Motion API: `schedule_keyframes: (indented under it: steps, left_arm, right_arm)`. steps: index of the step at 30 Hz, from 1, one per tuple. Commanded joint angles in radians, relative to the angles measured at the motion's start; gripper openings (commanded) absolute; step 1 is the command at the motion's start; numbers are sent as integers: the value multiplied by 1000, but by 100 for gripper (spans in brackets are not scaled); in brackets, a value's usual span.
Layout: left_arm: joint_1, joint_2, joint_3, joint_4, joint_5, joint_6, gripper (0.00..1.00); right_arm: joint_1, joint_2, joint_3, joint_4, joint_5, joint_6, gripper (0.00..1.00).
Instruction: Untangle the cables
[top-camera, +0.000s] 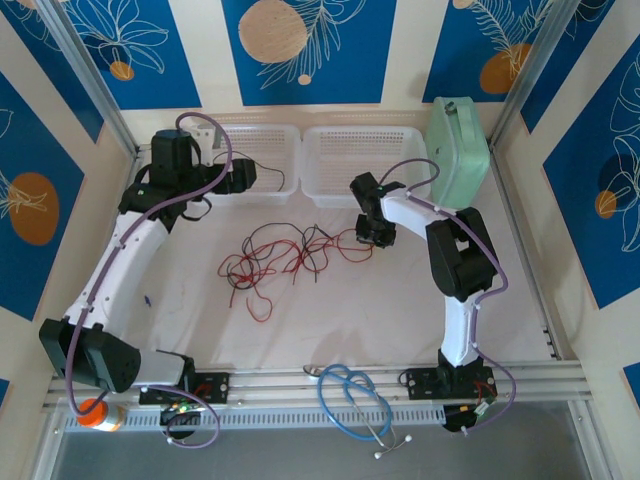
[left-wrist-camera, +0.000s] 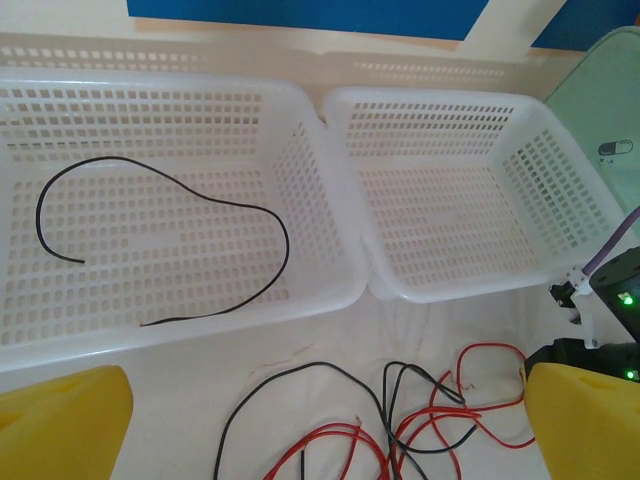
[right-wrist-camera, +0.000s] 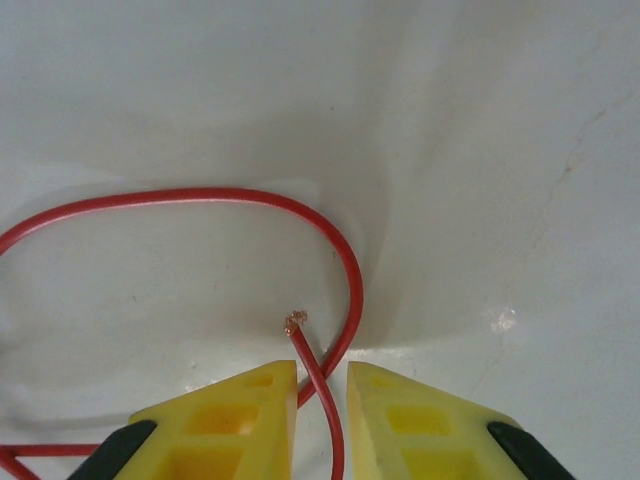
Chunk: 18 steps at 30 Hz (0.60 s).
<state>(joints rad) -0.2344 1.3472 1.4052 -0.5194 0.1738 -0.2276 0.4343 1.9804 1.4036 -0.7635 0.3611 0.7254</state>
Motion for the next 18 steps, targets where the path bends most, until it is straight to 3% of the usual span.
schedule_keyframes:
  steps: [1,8,18]
  left_arm:
    - [-13,-32,-18,1,-13,-5,100]
    - [-13,-43,-24,-11,-35,14,100]
    - [-13,-62,-47,-10,-34,16,100]
  right_arm:
    - [12,-4,-34,37,32,38,20]
    - [35,-23,-64,77,84,132,20]
    - [43,-110,-134,90,106,191,9]
